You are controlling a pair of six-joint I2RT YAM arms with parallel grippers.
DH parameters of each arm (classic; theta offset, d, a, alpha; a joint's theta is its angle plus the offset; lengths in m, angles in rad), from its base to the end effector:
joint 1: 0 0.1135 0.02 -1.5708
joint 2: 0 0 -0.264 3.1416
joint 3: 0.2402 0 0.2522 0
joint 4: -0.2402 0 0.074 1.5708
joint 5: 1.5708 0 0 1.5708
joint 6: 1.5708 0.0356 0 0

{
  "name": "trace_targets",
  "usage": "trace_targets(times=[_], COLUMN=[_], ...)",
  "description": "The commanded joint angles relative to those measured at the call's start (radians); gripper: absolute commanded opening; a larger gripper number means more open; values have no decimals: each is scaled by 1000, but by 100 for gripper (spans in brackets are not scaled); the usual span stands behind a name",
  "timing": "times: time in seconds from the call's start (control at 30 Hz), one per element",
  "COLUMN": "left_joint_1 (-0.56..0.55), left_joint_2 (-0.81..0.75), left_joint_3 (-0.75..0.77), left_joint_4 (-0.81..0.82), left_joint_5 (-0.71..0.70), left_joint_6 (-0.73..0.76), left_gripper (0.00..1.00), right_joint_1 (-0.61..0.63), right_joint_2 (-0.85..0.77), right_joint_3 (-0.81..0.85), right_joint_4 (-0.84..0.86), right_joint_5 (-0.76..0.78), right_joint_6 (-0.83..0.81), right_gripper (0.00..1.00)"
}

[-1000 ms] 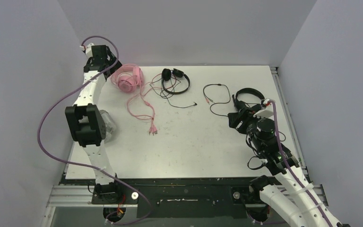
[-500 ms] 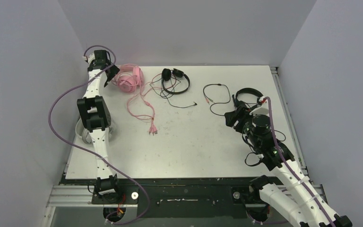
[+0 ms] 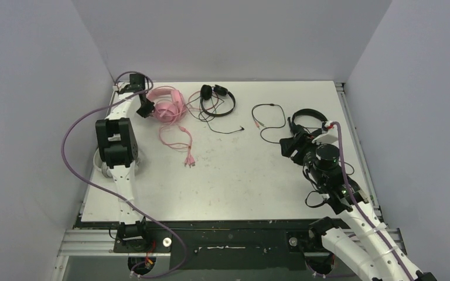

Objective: Wrap the headphones
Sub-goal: Move the headphones to the center of the board.

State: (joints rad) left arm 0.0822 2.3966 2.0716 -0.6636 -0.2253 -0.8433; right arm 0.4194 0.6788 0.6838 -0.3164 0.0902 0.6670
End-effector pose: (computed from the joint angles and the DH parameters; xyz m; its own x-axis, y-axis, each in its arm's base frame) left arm 0.5227 0.0510 0.1803 -0.4024 -0.7636 -0.5050 -0.7563 0.5881 -0.2866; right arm 0.1505 0.0636 0.3069 -0.4223 0.4863 -0.7650 -0.0840 0.8193 0.5672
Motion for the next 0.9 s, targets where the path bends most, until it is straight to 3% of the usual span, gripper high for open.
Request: trace_targets(times=[0.0, 0.07, 0.17, 0.3, 0.47, 0.77, 0.8, 0.87], left_joint_1=[-74, -124, -185, -336, -554, -882, -915, -973], left_joint_2=[-340, -487, -671, -867, -1058, -1104, -1095, -1060], left_joint_3=[-343, -545, -762, -937, -1137, -1238, -1234, -1213], left_joint_4=[55, 104, 112, 73, 63, 94, 105, 133], left_joint_5=[-80, -112, -134, -202, -200, -299, -320, -357], left_joint_6=[-63, -130, -208, -282, -518, -886, -900, -888], left_gripper=[12, 0, 0, 0, 0, 4, 6, 19], right_joint_1=[-1, -1, -1, -1, 0, 1, 0, -1], right_joint_2=[-58, -84, -110, -130, -120, 38, 61, 98], right_joint_3=[36, 32, 30, 28, 28, 23, 25, 25], right_joint_4=[-4, -13, -28, -43, -60, -18, -17, -13], right_joint_5=[1, -4, -12, -26, -61, -221, -232, -246], right_joint_6=[11, 14, 18, 23, 23, -33, -41, -51], right_gripper=[64, 65, 65, 65, 65, 69, 70, 73])
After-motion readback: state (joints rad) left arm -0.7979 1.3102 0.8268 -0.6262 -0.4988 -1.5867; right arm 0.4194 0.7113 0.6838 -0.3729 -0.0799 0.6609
